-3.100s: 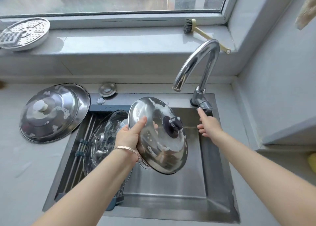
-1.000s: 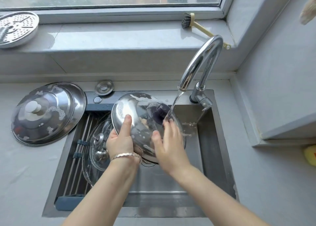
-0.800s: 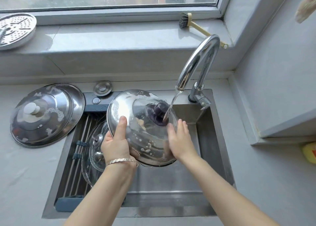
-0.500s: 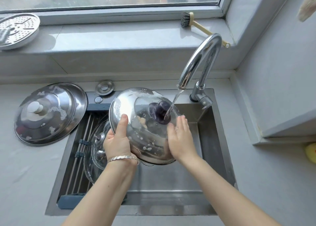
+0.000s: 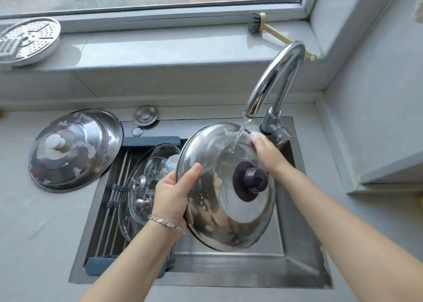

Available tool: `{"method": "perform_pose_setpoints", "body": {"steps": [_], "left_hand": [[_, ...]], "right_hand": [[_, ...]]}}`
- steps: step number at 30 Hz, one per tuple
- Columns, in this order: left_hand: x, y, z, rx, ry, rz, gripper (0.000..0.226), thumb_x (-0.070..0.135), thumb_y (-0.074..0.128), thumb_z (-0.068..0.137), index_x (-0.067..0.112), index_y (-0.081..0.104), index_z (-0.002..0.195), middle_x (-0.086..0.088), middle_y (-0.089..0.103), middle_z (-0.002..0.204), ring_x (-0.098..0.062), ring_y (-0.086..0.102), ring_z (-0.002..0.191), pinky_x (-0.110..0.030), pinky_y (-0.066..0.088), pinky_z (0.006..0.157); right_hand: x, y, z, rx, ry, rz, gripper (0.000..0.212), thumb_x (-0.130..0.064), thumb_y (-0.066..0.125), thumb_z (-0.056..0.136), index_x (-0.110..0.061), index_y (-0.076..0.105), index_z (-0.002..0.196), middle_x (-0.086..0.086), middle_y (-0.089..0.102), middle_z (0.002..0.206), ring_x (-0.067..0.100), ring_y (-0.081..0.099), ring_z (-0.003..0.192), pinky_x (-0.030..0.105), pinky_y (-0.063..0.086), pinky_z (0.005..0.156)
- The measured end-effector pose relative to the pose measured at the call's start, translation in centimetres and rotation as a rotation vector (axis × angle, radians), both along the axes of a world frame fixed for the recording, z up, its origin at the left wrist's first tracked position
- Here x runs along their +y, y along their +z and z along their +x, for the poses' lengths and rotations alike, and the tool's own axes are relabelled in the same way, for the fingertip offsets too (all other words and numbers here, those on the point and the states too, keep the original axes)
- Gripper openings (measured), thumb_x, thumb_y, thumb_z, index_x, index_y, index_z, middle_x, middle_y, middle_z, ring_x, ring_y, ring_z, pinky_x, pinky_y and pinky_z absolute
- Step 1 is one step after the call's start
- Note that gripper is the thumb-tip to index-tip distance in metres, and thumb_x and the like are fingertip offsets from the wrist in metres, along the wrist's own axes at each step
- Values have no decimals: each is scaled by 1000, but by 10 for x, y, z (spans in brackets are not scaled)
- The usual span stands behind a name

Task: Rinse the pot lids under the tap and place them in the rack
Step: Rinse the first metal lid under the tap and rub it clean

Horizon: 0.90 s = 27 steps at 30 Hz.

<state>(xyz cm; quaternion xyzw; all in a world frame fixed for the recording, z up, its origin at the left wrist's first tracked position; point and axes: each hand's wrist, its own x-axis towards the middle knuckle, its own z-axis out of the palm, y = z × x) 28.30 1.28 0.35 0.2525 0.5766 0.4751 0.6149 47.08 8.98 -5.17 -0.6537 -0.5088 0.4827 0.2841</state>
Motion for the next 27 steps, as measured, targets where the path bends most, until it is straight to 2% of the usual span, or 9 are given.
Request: {"method": "perform_pose_setpoints", "body": {"steps": [2, 5, 7, 9, 12, 17, 20, 23, 27], "left_hand": [[4, -2, 1, 33, 2, 14, 31, 42, 74, 54, 13, 68, 61, -15, 68, 67, -26, 63, 64, -40, 53, 70], [11, -3, 8, 177, -44, 38, 75, 76, 65, 52, 6, 60, 78, -15, 53, 78, -28, 48, 72, -41, 41, 71], [15, -1, 18, 227, -63, 57, 76, 76, 47, 67, 2, 59, 77, -15, 51, 69, -25, 48, 66, -36, 41, 67], [15, -3, 27, 238, -30, 46, 70, 65, 37, 73, 0, 60, 62, -9, 56, 48, -16, 56, 50, -25, 46, 54], [11, -3, 30, 232, -19, 19, 61, 63, 33, 72, 12, 60, 52, -7, 58, 49, -19, 57, 51, -26, 46, 52], [4, -4, 25, 338, -76, 15, 54, 68, 34, 62, 17, 24, 44, 5, 24, 36, -14, 24, 40, -27, 23, 47], [10, -6, 23, 327, -52, 22, 57, 65, 34, 65, 13, 37, 42, 1, 36, 37, -15, 35, 42, -26, 29, 47], [15, -8, 21, 280, -35, 37, 62, 63, 36, 74, 12, 58, 46, -6, 57, 48, -17, 55, 49, -27, 45, 52], [11, -3, 21, 398, -73, 55, 55, 64, 33, 66, 14, 27, 43, 1, 26, 38, -13, 25, 37, -25, 22, 45]], "right_hand": [[4, 13, -3, -14, 9, 51, 36, -33, 27, 96, -11, 54, 105, 13, 54, 113, 29, 44, 117, 36, 32, 100], [-5, 37, -18, -206, 143, 110, 40, -38, 27, 96, -21, 43, 129, 11, 39, 137, 26, 27, 134, 40, 20, 111], [-22, 47, -38, -342, 349, 200, 55, -48, 20, 94, -24, 23, 144, 1, 14, 154, 20, 1, 144, 40, 2, 117], [-46, 53, -63, -416, 416, 408, 61, -51, 12, 90, -28, 25, 145, -2, 7, 157, 16, -10, 145, 39, -11, 117], [-52, 45, -72, -363, 202, 501, 54, -42, 21, 91, -22, 48, 134, 1, 30, 151, 18, 8, 144, 39, -2, 119], [-4, 33, -45, -229, -162, 112, 25, -25, 26, 99, -19, 50, 92, -2, 46, 106, 24, 39, 123, 37, 25, 109], [-40, 41, -75, -256, -26, 317, 49, -39, 18, 92, -18, 49, 124, 4, 37, 141, 20, 17, 141, 41, 6, 119], [-59, 45, -85, -291, 147, 504, 55, -46, 22, 84, -24, 57, 121, -1, 35, 146, 14, 9, 142, 36, -3, 117], [-6, 38, -57, -114, -189, 139, 41, -41, 28, 94, -19, 59, 109, -2, 49, 125, 20, 33, 132, 35, 20, 111]]}}
